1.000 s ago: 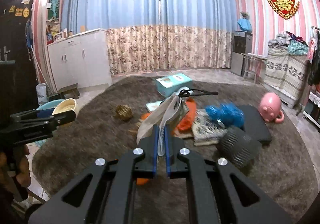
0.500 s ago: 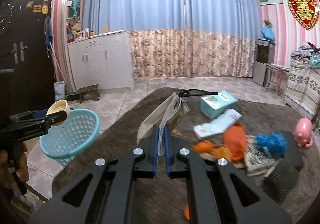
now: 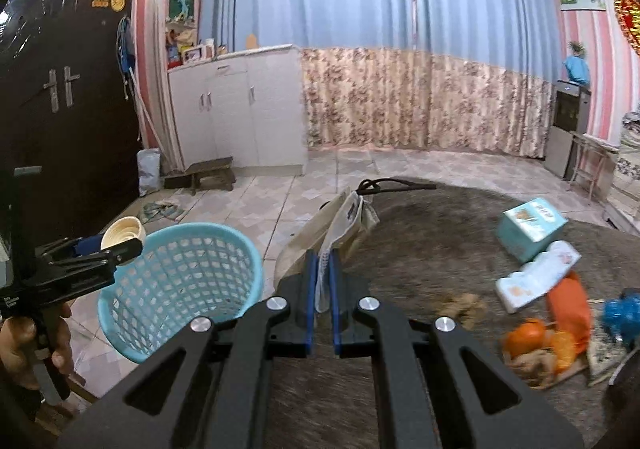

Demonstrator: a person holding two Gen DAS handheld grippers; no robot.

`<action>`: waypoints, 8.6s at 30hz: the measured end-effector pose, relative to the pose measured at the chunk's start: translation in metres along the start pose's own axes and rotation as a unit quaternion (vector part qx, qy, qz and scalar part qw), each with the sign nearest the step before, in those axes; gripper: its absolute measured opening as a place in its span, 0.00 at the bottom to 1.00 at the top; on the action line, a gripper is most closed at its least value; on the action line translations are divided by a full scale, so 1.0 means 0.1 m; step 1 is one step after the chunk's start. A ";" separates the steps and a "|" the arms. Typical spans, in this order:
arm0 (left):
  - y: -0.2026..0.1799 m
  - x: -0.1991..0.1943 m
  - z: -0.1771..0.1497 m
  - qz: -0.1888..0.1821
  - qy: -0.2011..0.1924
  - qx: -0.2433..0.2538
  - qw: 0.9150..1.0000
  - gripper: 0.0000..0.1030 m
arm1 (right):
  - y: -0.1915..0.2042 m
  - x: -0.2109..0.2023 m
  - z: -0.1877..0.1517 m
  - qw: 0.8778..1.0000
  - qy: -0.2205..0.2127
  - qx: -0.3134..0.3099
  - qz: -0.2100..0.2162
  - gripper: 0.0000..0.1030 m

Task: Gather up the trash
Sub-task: 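Carry the dish and cloth to the blue basket and release both, then withdraw both grippers from the basket back over the rug, then grasp the small orange lid with the left gripper while the right gripper approaches the black cover, then grasp the black ribbed cover with the right gripper, then carry the orange lid and black cover to the blue basket and release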

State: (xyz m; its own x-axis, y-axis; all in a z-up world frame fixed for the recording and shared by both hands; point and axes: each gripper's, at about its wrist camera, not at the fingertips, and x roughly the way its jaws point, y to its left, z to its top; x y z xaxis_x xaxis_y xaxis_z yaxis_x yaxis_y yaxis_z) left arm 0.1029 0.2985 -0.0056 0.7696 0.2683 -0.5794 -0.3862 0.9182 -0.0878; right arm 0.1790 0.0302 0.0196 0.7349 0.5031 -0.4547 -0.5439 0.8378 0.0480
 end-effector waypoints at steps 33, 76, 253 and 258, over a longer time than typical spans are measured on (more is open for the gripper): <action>0.59 0.11 -0.04 0.046 -0.017 -0.023 0.999 0.91 | 0.85 0.92 -0.13 0.995 0.076 -0.008 0.062 0.08; -1.23 -0.69 -0.33 -0.037 -0.036 -0.015 0.999 0.95 | -1.12 -1.02 -0.29 0.987 -0.011 -0.007 -0.160 0.93; 0.27 0.43 0.00 0.033 0.012 0.027 0.999 0.38 | 0.10 0.45 0.12 0.998 0.055 -0.003 -0.032 0.72; 0.32 0.42 0.01 0.025 0.003 0.017 1.000 0.55 | 0.16 0.59 0.10 0.997 0.067 0.004 -0.031 0.72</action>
State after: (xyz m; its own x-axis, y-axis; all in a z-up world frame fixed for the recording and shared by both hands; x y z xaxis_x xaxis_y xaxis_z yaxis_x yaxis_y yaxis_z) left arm 0.1238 0.3401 -0.0318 0.7467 0.3134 -0.5867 -0.4070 0.9129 -0.0303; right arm 0.2174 0.0752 0.0024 0.7060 0.4175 -0.5721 -0.4953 0.8684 0.0224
